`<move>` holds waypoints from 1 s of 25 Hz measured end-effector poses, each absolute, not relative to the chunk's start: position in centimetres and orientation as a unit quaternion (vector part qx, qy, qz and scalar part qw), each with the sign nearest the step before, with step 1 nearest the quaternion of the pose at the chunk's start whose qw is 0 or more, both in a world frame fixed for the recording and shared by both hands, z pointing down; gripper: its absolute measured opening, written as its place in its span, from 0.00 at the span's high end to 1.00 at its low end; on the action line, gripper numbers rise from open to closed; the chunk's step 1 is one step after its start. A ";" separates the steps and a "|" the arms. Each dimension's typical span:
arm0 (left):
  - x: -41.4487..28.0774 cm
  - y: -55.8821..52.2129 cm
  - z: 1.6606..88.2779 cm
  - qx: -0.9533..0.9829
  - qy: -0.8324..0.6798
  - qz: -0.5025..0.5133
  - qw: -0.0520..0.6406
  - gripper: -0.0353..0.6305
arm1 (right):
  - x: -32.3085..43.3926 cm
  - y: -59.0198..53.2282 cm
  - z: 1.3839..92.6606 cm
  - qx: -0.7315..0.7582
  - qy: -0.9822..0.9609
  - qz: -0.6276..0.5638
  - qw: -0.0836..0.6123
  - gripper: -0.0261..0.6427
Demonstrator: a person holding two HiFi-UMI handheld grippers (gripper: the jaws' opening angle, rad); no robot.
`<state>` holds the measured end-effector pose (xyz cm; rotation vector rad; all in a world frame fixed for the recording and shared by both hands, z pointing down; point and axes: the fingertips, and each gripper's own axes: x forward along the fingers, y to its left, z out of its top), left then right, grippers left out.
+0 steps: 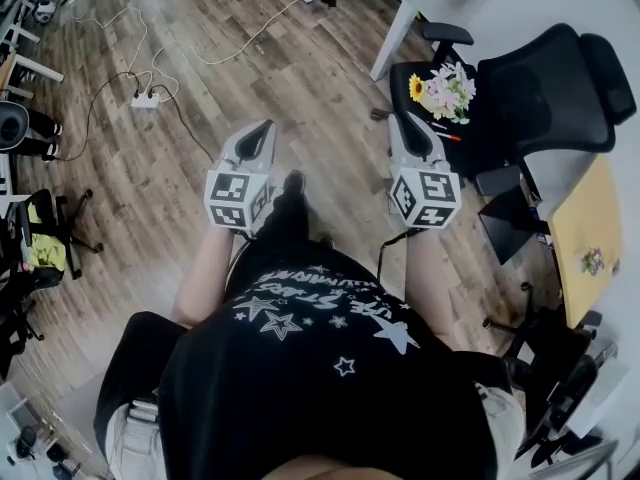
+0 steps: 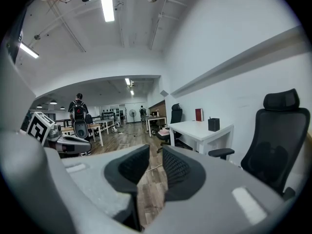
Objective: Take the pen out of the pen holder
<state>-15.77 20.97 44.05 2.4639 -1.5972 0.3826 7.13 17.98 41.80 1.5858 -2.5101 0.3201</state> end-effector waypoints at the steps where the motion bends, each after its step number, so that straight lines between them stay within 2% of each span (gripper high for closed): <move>1: -16.0 19.9 44.0 0.830 -0.536 0.126 0.090 0.93 | 6.7 17.0 41.6 0.527 -0.840 0.106 0.078 0.79; 4: -16.9 16.0 44.2 0.835 -0.529 0.122 0.094 0.93 | 5.8 13.4 41.7 0.528 -0.838 0.109 0.083 0.67; 7: -17.7 11.1 44.0 0.841 -0.521 0.113 0.096 0.93 | 4.9 9.0 42.1 0.538 -0.830 0.118 0.090 0.62; 19: -21.8 -4.6 43.6 0.869 -0.471 0.108 0.104 0.93 | 0.8 -5.2 41.1 0.581 -0.799 0.129 0.091 0.62; 25: -20.6 -9.0 45.2 0.880 -0.445 0.115 0.115 0.93 | 2.6 -8.4 42.2 0.603 -0.779 0.135 0.103 0.62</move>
